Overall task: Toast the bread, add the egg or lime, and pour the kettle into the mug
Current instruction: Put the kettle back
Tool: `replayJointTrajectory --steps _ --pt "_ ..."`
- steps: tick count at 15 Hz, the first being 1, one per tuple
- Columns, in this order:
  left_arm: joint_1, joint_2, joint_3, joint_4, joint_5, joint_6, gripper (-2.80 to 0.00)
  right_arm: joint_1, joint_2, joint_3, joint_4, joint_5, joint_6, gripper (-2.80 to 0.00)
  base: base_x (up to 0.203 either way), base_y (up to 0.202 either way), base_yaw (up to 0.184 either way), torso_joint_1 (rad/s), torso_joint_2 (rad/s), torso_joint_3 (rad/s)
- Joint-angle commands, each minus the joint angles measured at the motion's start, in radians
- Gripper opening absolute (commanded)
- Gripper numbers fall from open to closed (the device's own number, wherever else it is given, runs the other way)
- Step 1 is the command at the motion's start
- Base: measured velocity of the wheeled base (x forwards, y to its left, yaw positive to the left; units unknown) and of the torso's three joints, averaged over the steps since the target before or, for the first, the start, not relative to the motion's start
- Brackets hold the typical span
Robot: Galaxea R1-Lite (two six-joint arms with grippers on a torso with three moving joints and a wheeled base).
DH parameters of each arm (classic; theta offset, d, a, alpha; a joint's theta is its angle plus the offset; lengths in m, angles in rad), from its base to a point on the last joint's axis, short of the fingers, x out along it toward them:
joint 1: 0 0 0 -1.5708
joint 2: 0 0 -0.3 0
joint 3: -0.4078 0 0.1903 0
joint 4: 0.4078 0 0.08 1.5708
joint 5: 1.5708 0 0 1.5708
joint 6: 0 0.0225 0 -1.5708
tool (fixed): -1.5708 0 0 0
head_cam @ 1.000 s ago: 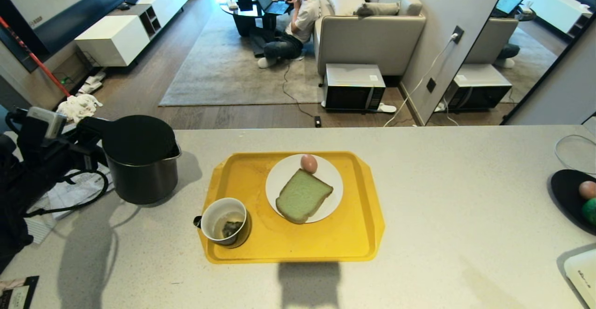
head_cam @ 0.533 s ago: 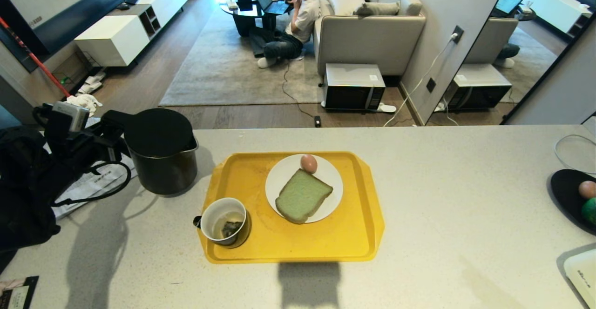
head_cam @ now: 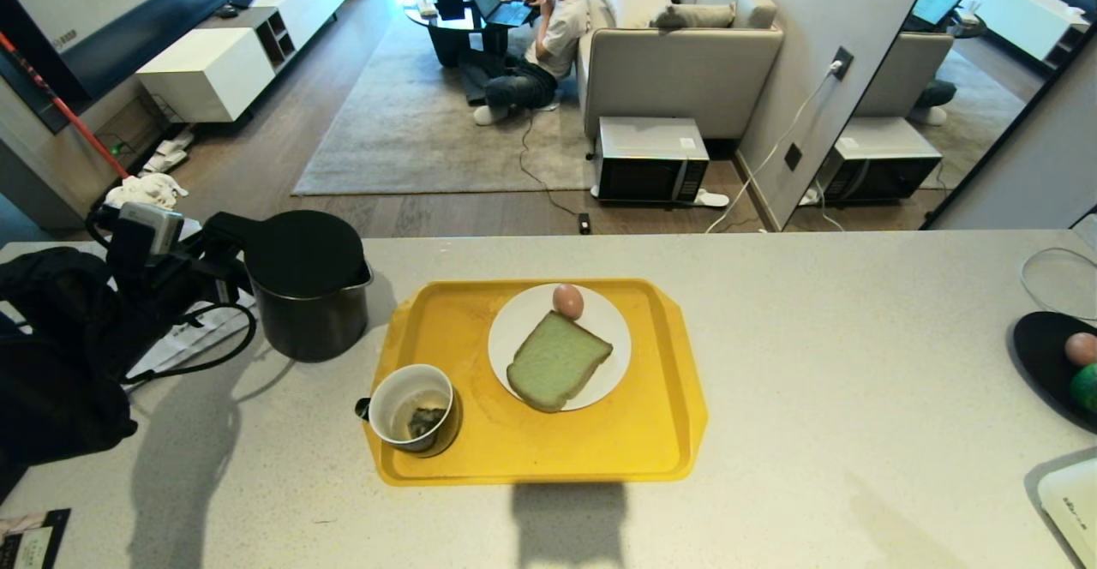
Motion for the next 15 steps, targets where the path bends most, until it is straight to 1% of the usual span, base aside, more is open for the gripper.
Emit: replayJointTrajectory --steps 1,3,6,9,10,14,15 --pt "0.01 0.047 0.009 -0.046 0.027 0.0 -2.8 0.0 0.0 0.002 0.0 0.001 0.0 -2.8 0.0 0.0 0.0 0.0 0.0 0.0" --pt "0.009 0.049 0.017 -0.046 0.045 -0.008 -2.8 0.0 0.0 0.002 0.0 0.001 0.0 -2.8 0.0 0.0 0.0 0.0 0.0 0.0" --pt "0.0 0.042 0.058 -0.046 0.044 -0.038 -2.8 0.0 0.0 0.002 0.0 0.001 0.0 -2.8 0.0 0.0 0.0 0.0 0.0 0.0" --pt "-0.018 0.041 0.061 -0.046 0.045 -0.05 -2.8 0.0 0.0 0.002 0.0 0.001 0.0 -2.8 0.0 0.0 0.0 0.0 0.0 0.0" --pt "-0.031 0.042 0.061 -0.046 0.046 -0.052 -2.8 0.0 0.0 0.002 0.0 0.001 0.0 -2.8 0.0 0.0 0.0 0.0 0.0 0.0" --pt "-0.032 0.038 0.072 -0.046 0.048 -0.046 -2.8 0.0 0.0 0.002 0.0 0.001 0.0 -2.8 0.0 0.0 0.0 0.0 0.0 0.0" --pt "-0.032 0.037 0.072 -0.046 0.049 -0.046 0.0 0.0 0.0 0.002 0.0 0.001 0.0 -2.8 0.0 0.0 0.0 0.0 0.0 0.0"
